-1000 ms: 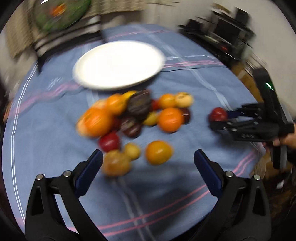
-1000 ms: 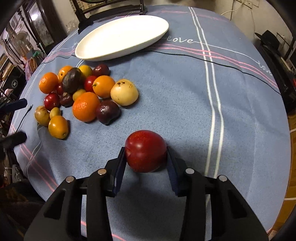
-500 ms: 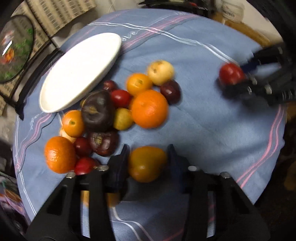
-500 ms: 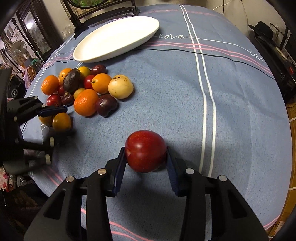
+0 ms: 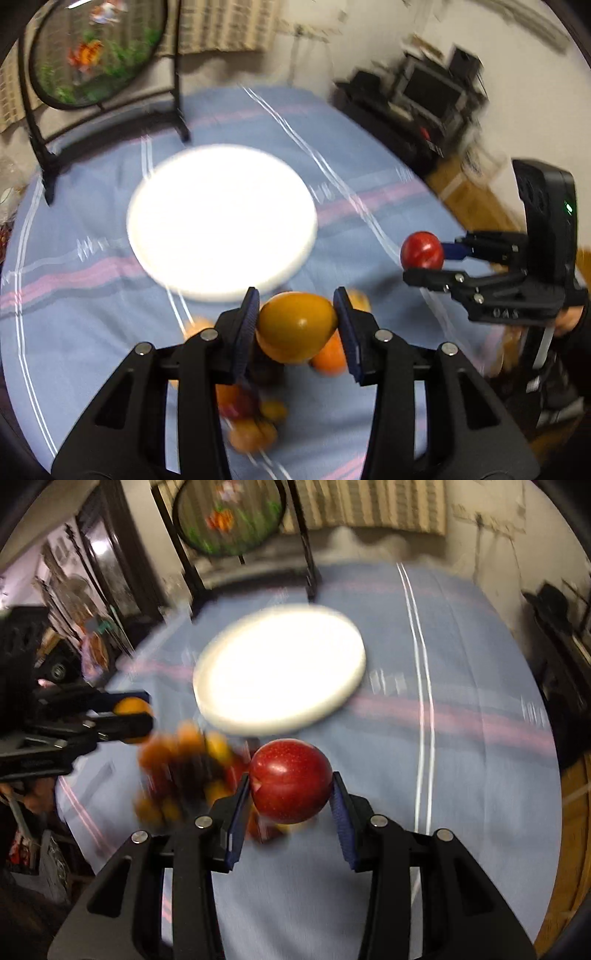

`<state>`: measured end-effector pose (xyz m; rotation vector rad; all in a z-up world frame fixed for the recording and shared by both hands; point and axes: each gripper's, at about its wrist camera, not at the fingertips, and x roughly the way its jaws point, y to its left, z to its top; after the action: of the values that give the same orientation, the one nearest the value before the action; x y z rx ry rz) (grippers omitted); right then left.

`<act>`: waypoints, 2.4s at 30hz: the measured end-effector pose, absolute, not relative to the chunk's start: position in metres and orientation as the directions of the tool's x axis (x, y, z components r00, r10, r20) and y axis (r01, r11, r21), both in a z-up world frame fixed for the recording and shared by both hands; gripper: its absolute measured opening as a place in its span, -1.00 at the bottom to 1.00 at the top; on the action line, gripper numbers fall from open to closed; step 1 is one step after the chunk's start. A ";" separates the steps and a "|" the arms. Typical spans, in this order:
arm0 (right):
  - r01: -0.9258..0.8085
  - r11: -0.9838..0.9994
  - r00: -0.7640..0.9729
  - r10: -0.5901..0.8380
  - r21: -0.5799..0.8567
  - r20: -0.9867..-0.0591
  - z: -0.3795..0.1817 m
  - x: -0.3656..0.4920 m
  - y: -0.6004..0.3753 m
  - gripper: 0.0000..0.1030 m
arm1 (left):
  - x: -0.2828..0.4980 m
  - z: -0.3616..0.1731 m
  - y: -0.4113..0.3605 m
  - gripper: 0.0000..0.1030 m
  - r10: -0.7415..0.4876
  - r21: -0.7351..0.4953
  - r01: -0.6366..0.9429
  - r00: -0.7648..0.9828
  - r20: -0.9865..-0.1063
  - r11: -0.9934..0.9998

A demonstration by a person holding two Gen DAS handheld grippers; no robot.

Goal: Organize fruits
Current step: 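Grasp the red apple with the right tool while the left tool grasps a yellow fruit, then release the red apple on the plate while the left tool releases the yellow fruit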

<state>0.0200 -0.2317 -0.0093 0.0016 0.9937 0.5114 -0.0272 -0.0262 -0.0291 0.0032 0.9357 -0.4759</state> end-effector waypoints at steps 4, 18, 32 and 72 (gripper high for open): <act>-0.403 0.890 0.495 0.408 0.213 -0.767 0.012 0.090 -0.207 -0.18 | 0.032 -0.018 -0.020 -0.18 -0.296 -0.152 0.290 0.559 -0.774 0.945; -0.287 0.905 0.342 0.404 0.315 -0.848 -0.060 0.218 -0.154 -0.18 | 0.133 -0.100 -0.012 -0.17 -0.169 -0.130 0.116 0.451 -0.877 0.985; -0.280 0.905 0.295 0.399 0.321 -0.868 -0.077 0.242 -0.142 0.35 | 0.144 -0.115 -0.015 0.43 -0.125 -0.077 0.124 0.452 -0.883 0.989; -0.685 0.697 0.180 0.443 0.212 -0.878 -0.073 0.008 -0.145 0.60 | -0.029 -0.080 0.071 0.62 -0.103 -0.135 -0.031 0.494 -0.864 0.990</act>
<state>0.0081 -0.1454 -0.0732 -0.2523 1.1360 0.8088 -0.0293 0.0712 -0.0804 -0.1392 1.0547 -0.0437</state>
